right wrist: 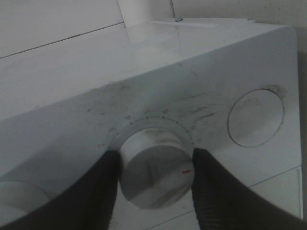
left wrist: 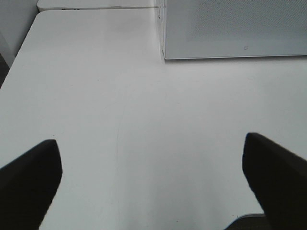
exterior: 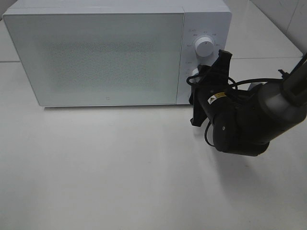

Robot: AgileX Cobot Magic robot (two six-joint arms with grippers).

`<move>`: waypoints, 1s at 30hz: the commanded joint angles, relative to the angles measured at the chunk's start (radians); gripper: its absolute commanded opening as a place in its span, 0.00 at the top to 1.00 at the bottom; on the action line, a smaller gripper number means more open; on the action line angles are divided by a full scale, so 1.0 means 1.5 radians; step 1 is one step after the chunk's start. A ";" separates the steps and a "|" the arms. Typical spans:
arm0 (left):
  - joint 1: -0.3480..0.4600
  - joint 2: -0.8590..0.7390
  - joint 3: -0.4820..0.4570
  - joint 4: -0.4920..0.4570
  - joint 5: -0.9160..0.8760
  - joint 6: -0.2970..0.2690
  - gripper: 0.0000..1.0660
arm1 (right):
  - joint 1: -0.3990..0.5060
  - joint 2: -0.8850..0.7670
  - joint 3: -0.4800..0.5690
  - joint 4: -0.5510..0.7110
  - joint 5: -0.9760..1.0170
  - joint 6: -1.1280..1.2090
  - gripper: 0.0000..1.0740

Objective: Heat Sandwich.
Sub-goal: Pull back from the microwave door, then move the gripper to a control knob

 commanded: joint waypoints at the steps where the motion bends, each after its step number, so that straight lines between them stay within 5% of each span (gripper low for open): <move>1: -0.004 -0.011 0.001 -0.002 -0.010 -0.002 0.08 | -0.003 -0.003 -0.011 -0.031 -0.028 -0.012 0.51; 10: -0.004 -0.011 0.001 -0.002 -0.010 -0.002 0.08 | -0.003 -0.003 -0.011 -0.030 -0.026 -0.024 0.28; 30: -0.004 -0.011 0.001 -0.002 -0.010 -0.002 0.08 | -0.003 -0.041 0.050 -0.081 -0.021 -0.029 0.29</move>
